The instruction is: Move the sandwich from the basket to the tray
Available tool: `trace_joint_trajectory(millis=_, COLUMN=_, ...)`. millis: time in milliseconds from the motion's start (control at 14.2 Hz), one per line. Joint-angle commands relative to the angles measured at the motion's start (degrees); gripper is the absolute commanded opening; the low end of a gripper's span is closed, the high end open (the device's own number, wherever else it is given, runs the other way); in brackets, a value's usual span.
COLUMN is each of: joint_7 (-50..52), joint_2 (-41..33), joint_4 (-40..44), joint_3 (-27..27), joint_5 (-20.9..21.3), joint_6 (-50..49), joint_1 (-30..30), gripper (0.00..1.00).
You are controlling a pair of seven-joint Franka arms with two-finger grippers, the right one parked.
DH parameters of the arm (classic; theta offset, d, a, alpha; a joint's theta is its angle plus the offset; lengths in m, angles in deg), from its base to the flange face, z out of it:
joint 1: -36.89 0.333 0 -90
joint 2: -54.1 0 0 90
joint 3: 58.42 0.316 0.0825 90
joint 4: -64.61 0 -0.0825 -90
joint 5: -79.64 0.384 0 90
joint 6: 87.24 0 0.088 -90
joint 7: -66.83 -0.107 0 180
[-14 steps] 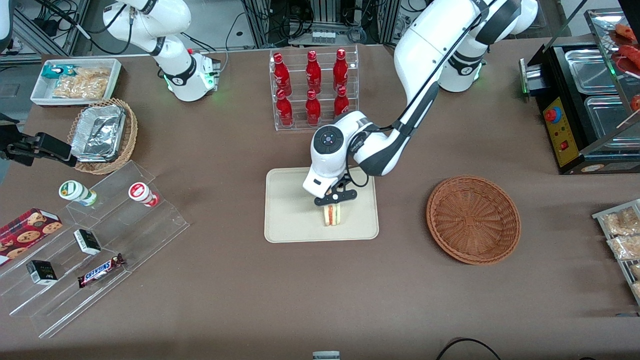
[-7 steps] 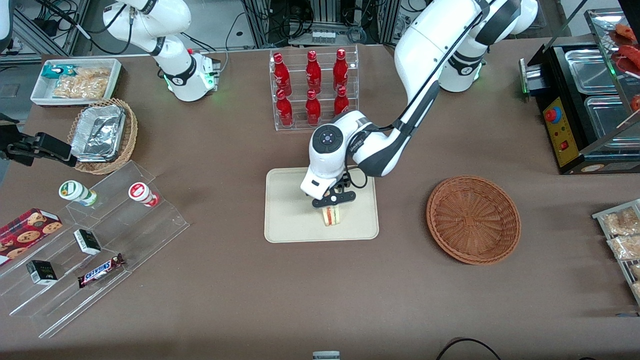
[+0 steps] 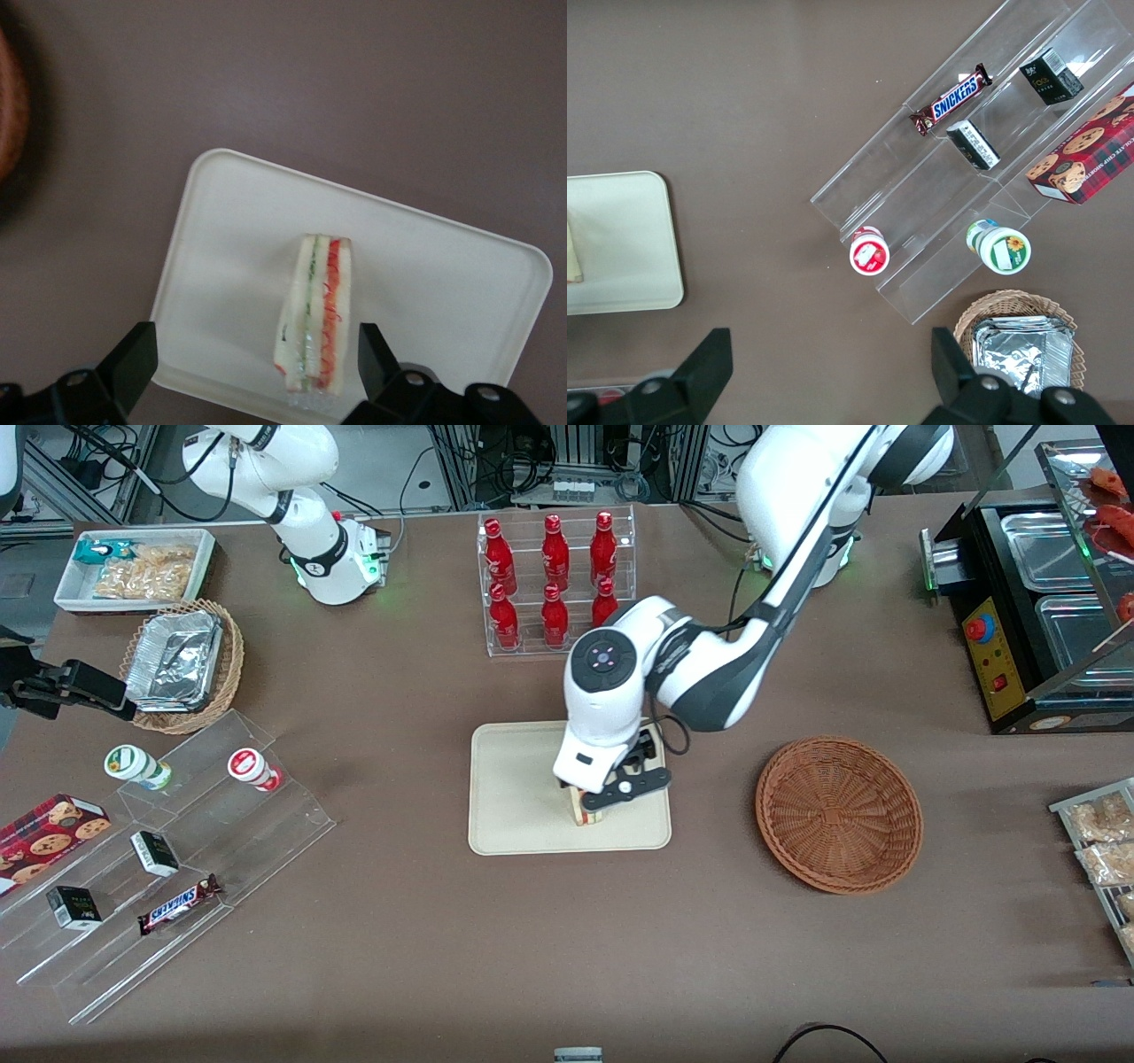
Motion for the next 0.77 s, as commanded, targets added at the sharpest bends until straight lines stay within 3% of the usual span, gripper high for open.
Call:
trace_joint_trajectory(millis=0, joint_7=-1.91, joint_2=-7.67, joint_4=-2.39, joint_3=-0.28, joint_5=0.14, joint_6=-8.45, joint_1=7.28, gripper=1.0)
trace_joint_trajectory(millis=211, joint_7=-15.59, joint_2=-13.39, joint_4=-4.59, joint_3=-0.11, joint_5=-2.58, joint_6=-16.38, joint_1=17.3, gripper=1.0)
trace_joint_trajectory(millis=492, joint_7=-34.75, joint_2=-18.06, joint_4=-4.68, joint_3=-0.11, joint_5=-3.12, joint_6=-23.33, joint_1=30.06, gripper=1.0)
trace_joint_trajectory(millis=703, joint_7=-42.34, joint_2=-20.87, joint_4=-4.68, joint_3=-0.19, joint_5=-3.21, joint_6=-26.41, joint_1=35.61, gripper=1.0)
